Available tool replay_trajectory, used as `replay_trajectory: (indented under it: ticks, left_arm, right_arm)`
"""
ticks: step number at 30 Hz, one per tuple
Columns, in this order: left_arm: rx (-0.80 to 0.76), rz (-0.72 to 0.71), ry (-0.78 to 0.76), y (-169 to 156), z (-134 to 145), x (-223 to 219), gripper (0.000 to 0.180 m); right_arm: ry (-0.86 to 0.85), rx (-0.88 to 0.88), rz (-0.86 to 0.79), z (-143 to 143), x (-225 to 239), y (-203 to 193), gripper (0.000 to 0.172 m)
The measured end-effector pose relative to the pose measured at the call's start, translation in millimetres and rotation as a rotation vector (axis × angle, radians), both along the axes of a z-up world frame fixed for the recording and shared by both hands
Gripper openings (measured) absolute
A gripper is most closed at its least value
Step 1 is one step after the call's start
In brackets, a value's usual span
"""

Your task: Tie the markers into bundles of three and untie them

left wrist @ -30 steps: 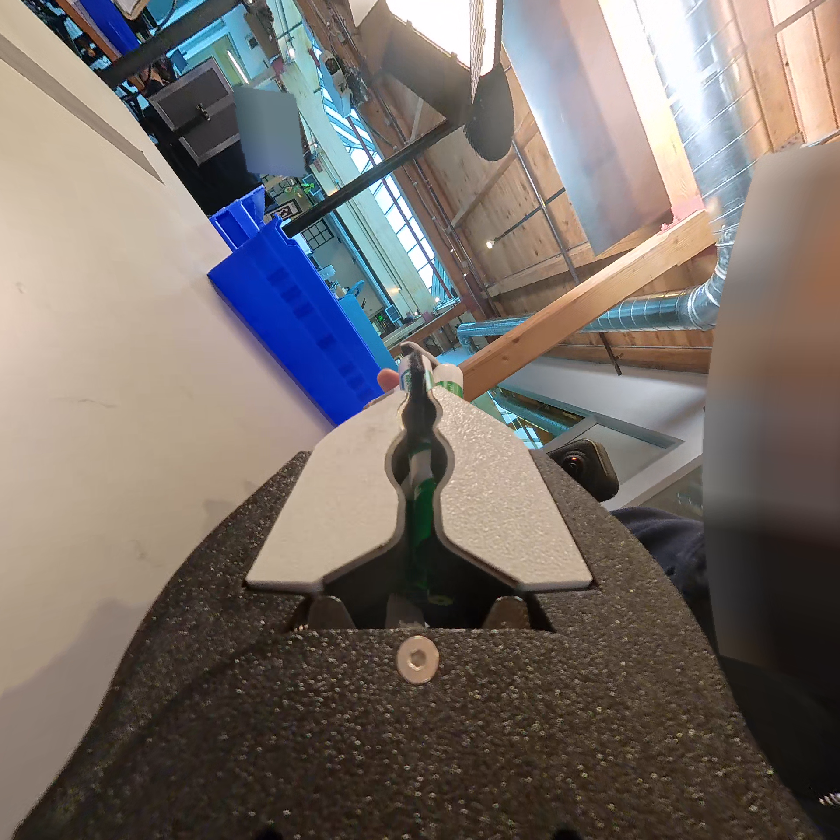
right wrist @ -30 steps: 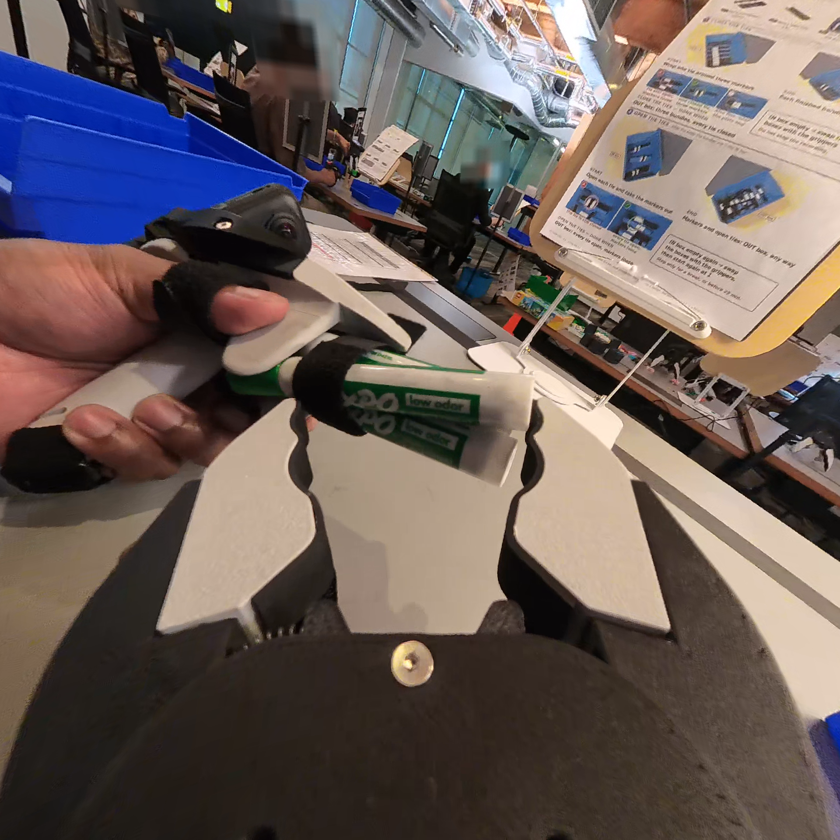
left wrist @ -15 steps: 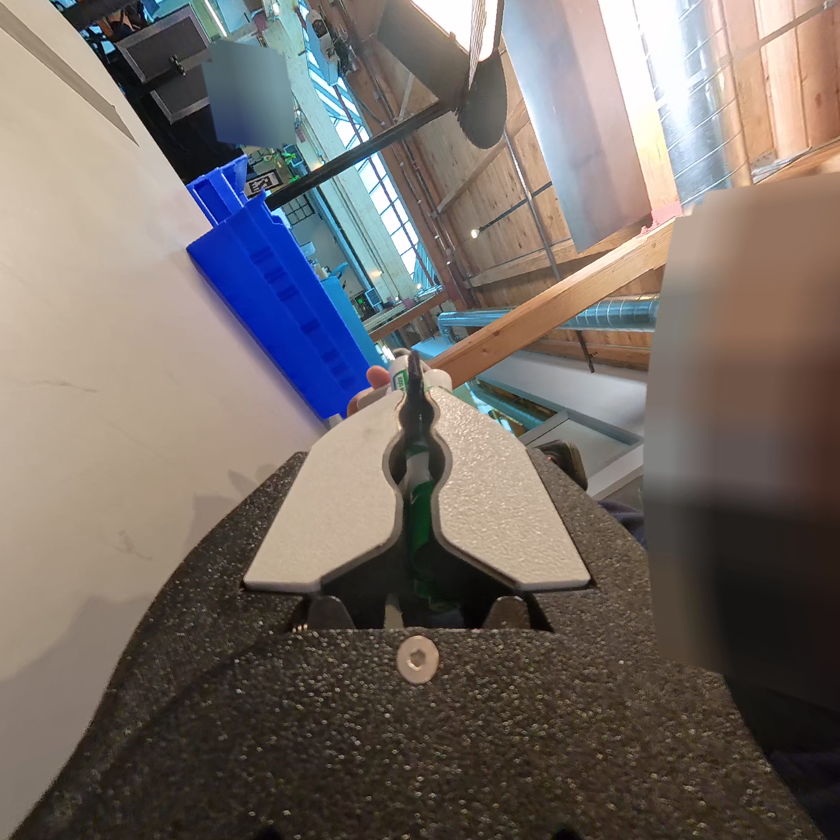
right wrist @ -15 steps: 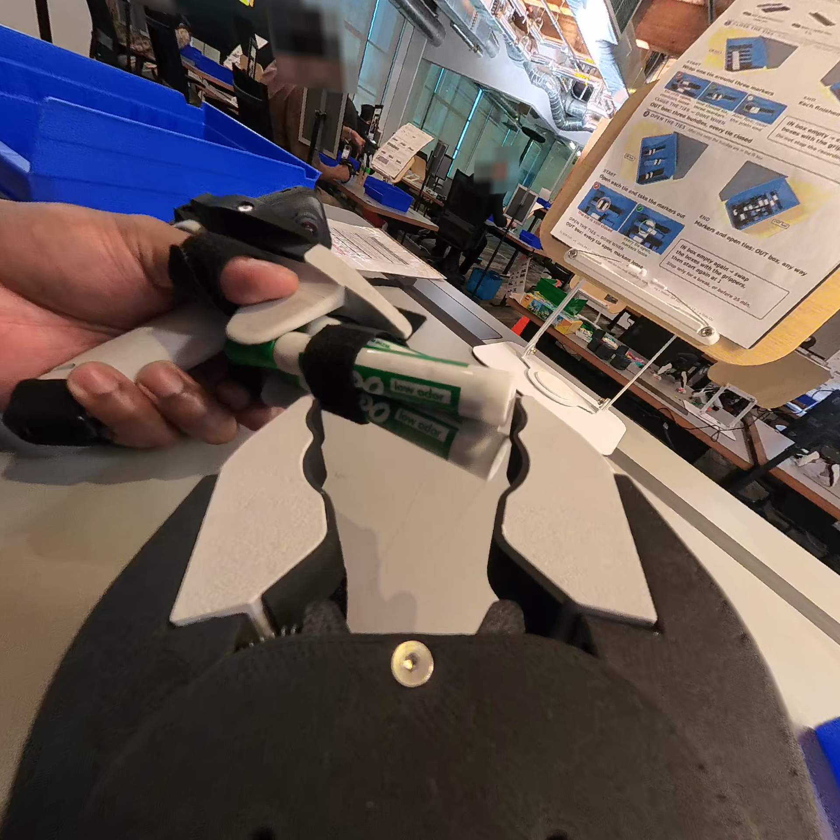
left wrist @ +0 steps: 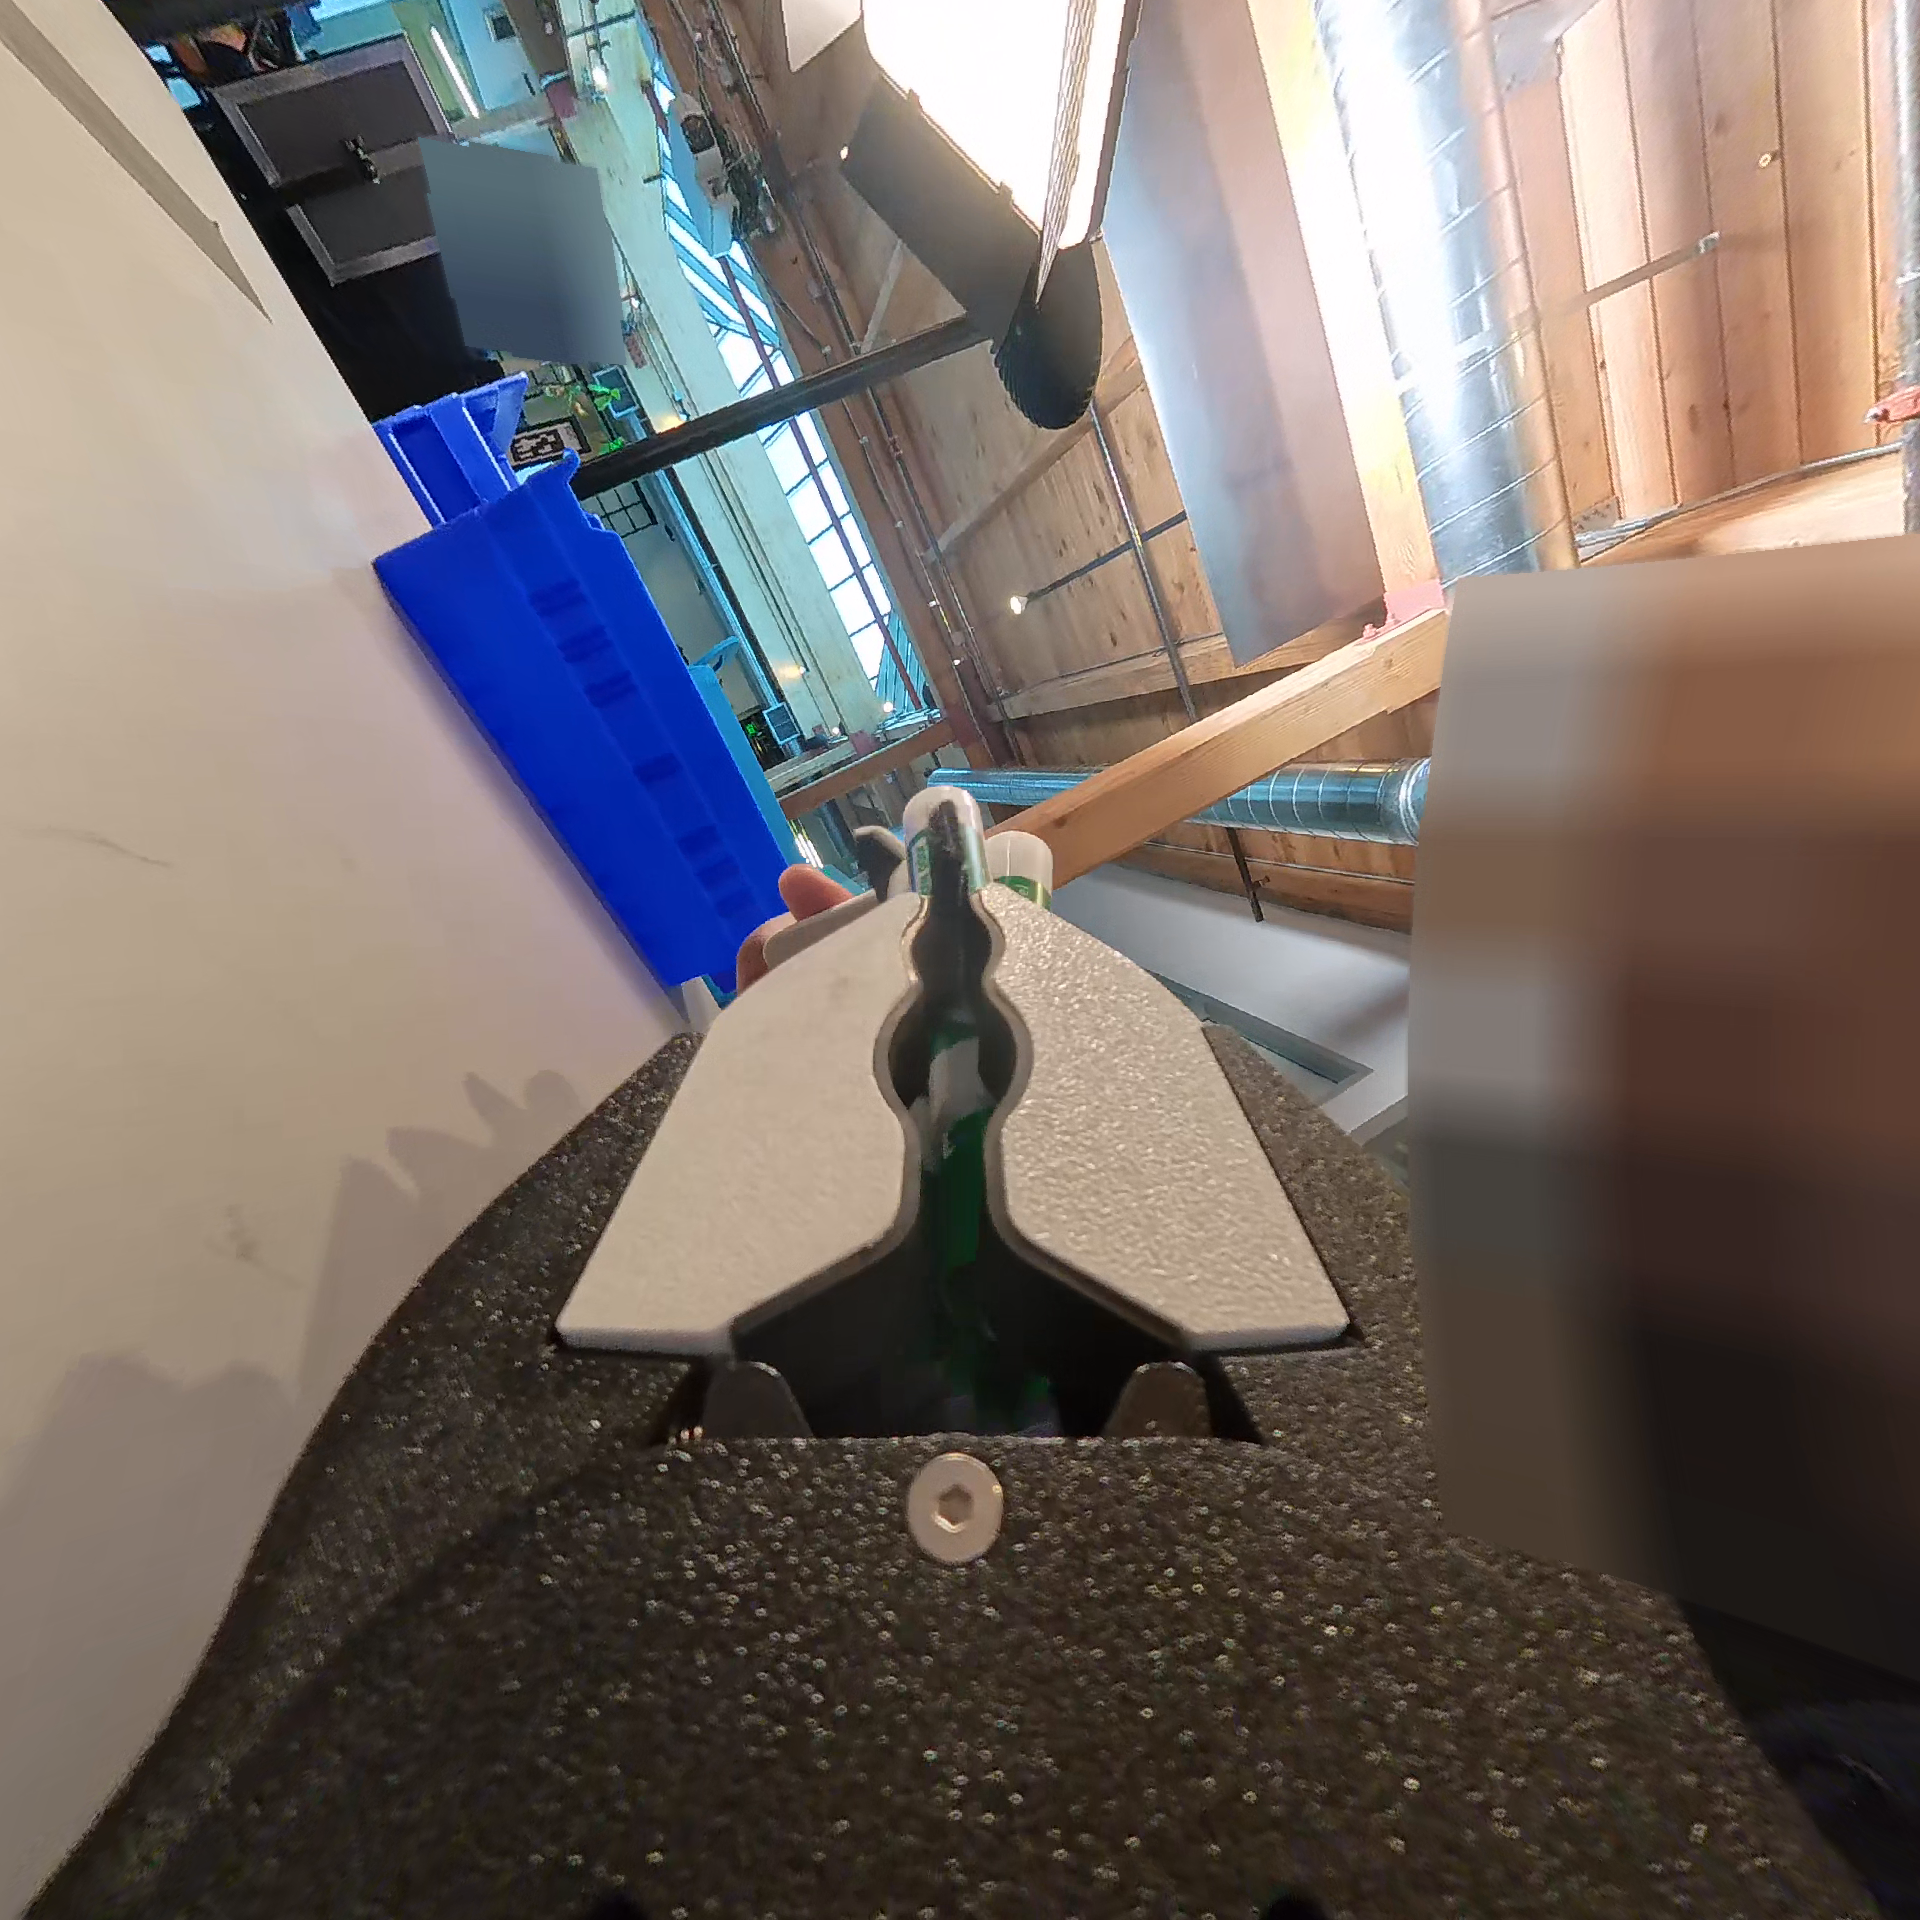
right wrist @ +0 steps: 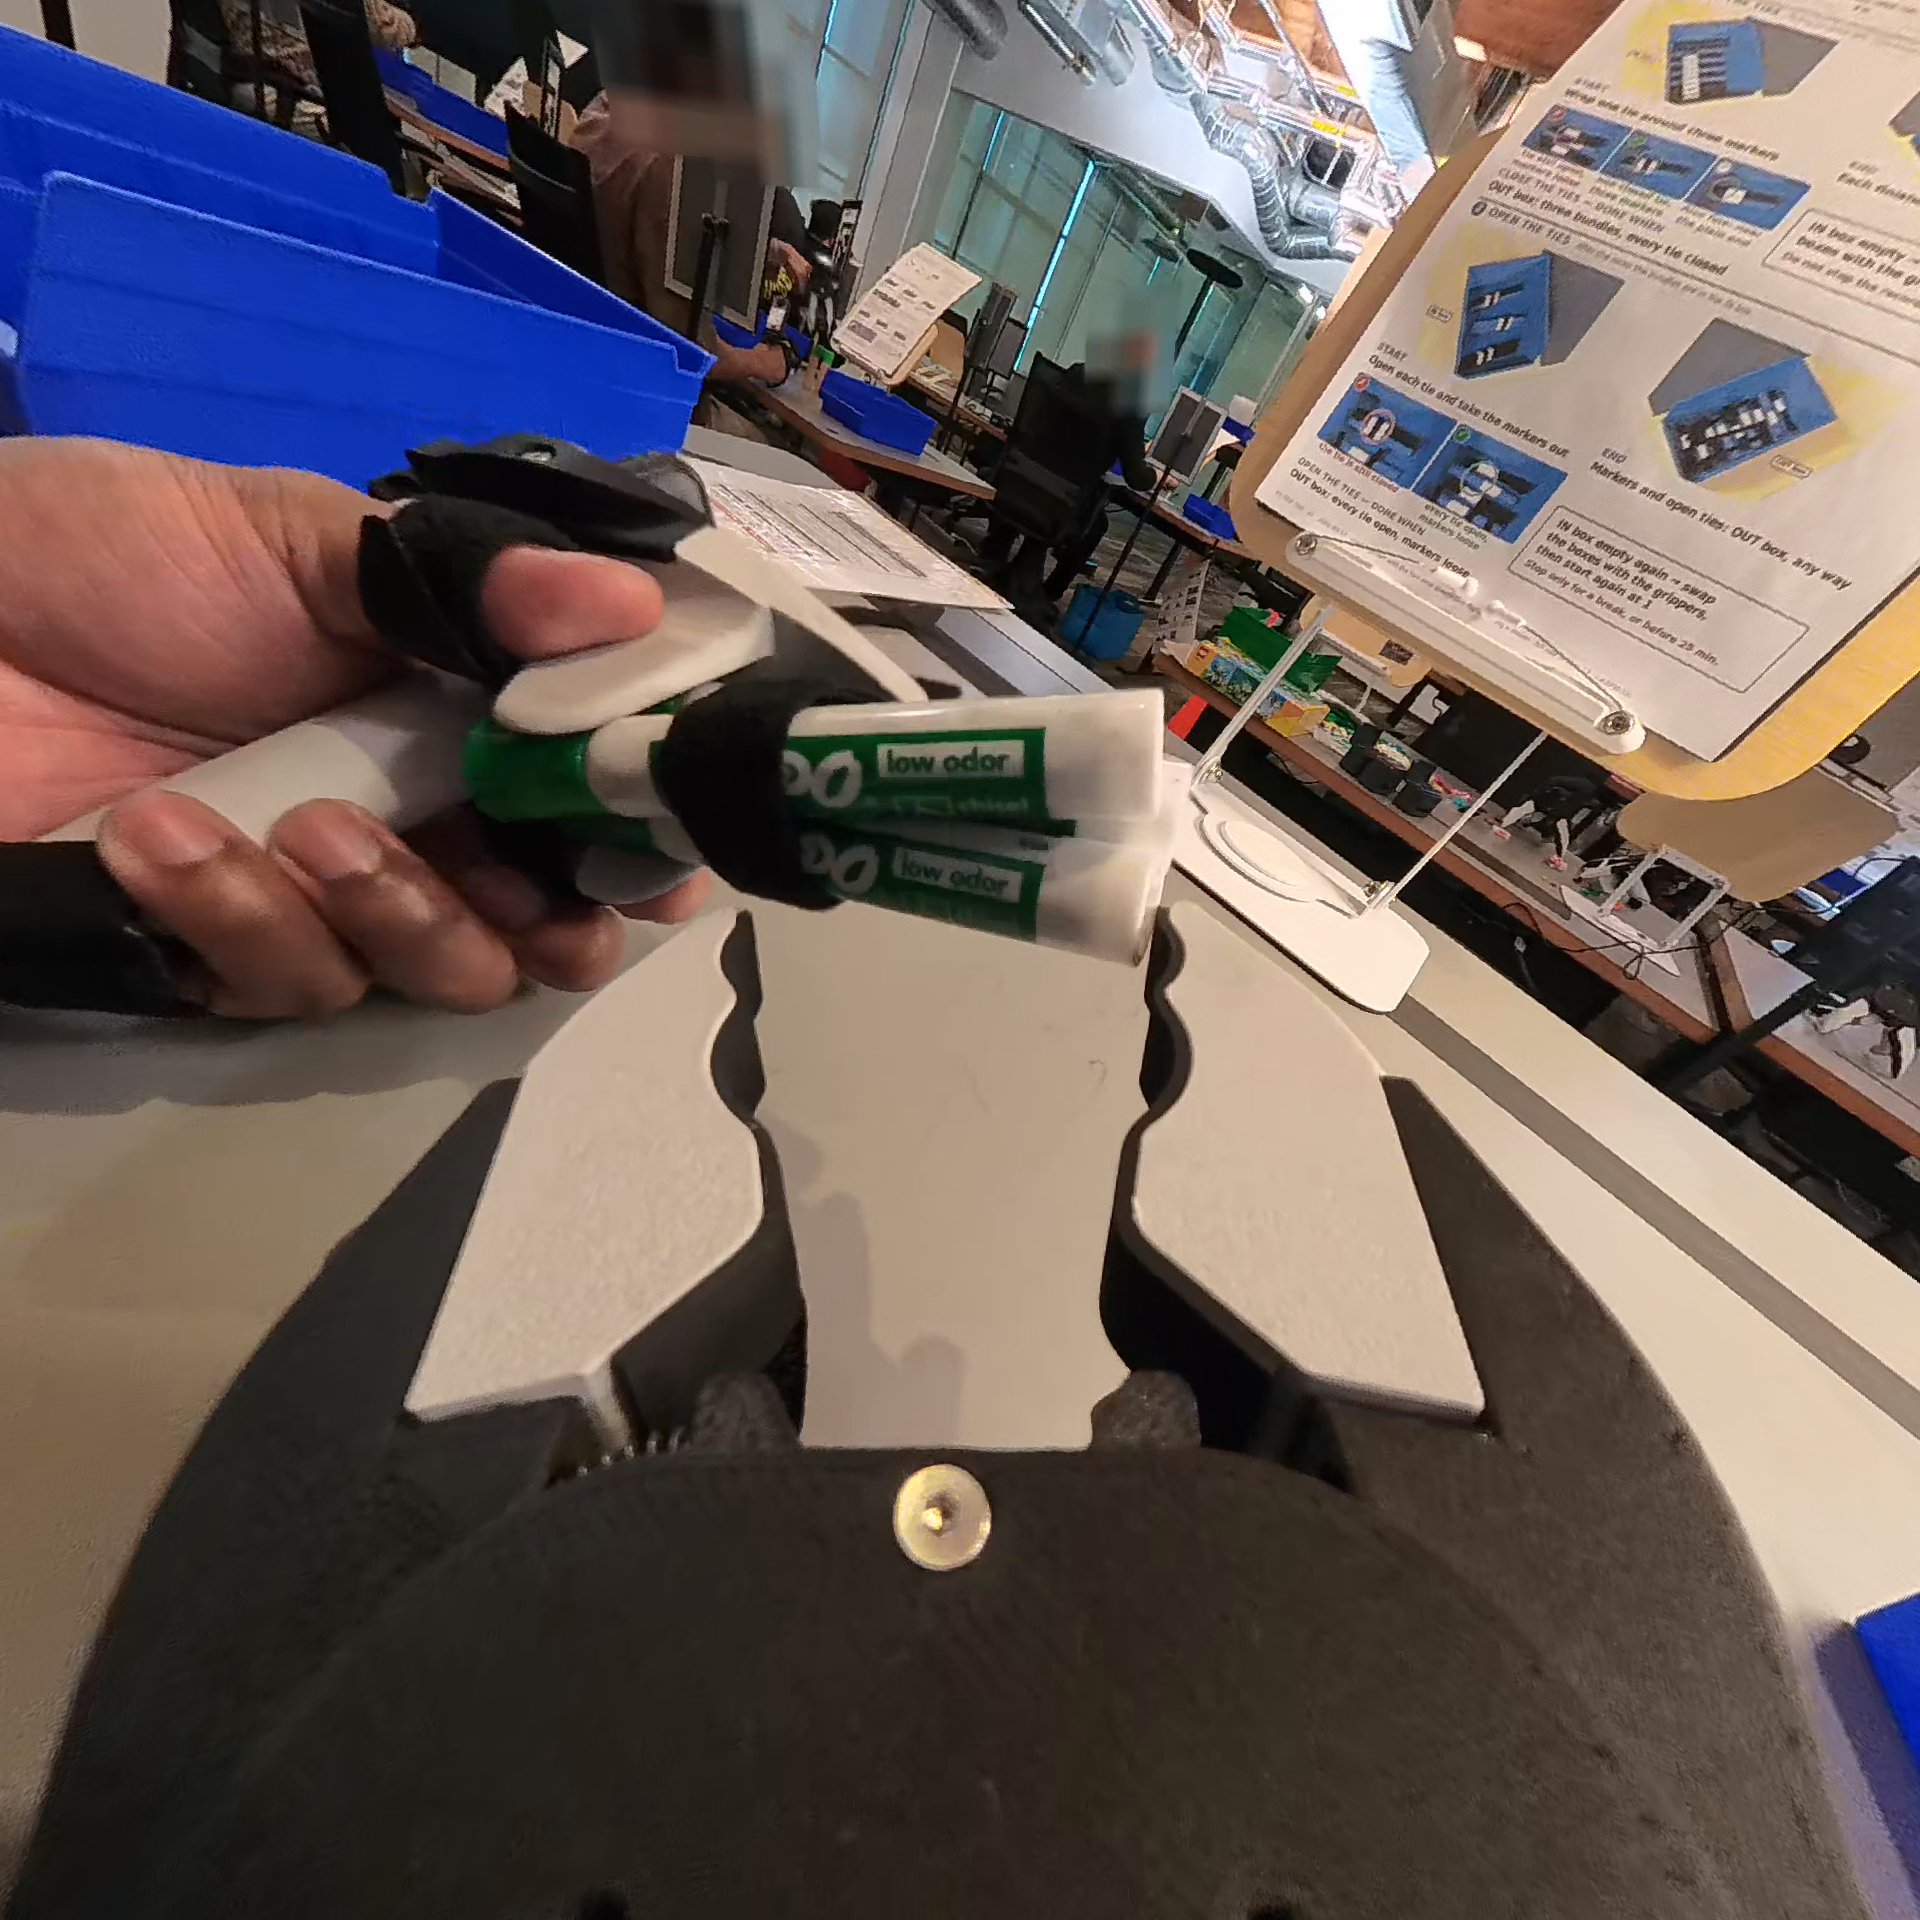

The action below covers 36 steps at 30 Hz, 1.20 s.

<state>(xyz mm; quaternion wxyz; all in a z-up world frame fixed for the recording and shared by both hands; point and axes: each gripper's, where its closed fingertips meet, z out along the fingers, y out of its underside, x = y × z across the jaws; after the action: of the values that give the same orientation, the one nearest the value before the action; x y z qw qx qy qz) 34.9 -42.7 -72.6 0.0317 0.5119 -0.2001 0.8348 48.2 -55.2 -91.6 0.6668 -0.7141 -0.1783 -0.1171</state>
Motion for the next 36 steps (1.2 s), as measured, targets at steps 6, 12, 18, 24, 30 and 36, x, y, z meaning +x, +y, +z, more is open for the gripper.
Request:
replay_trajectory:
  ticks: [6, 12, 18, 24, 30, 36]
  left_arm:
    - [0.042, 0.023, 0.011, 0.8, -1.2, 0.2, 0.004]
    - [0.188, 0.099, 0.018, 2.7, -0.7, -0.6, 0.004]
    - [0.375, 0.128, 0.012, -8.5, 0.9, 0.1, 0.004]
    - [0.418, 0.115, 0.018, -11.3, 1.0, -0.2, 0.005]
    - [0.47, 0.104, 0.041, -12.7, -0.1, -0.9, 0.005]
    - [0.479, 0.108, 0.051, -11.7, -3.0, -0.9, 0.005]
  right_arm:
    - [0.003, -0.03, 0.013, -5.3, -3.7, 0.8, 0.082]
    - [0.109, 0.017, 0.062, 7.5, -10.6, -2.6, 0.088]
    - [0.142, 0.015, 0.069, 8.2, -10.5, -1.6, 0.088]
    - [0.109, 0.022, 0.073, 8.3, -9.8, -3.6, 0.086]
    - [0.104, 0.01, 0.092, 6.2, -8.6, -4.7, 0.081]
    - [0.103, -0.006, 0.095, 2.9, -9.1, -4.2, 0.08]
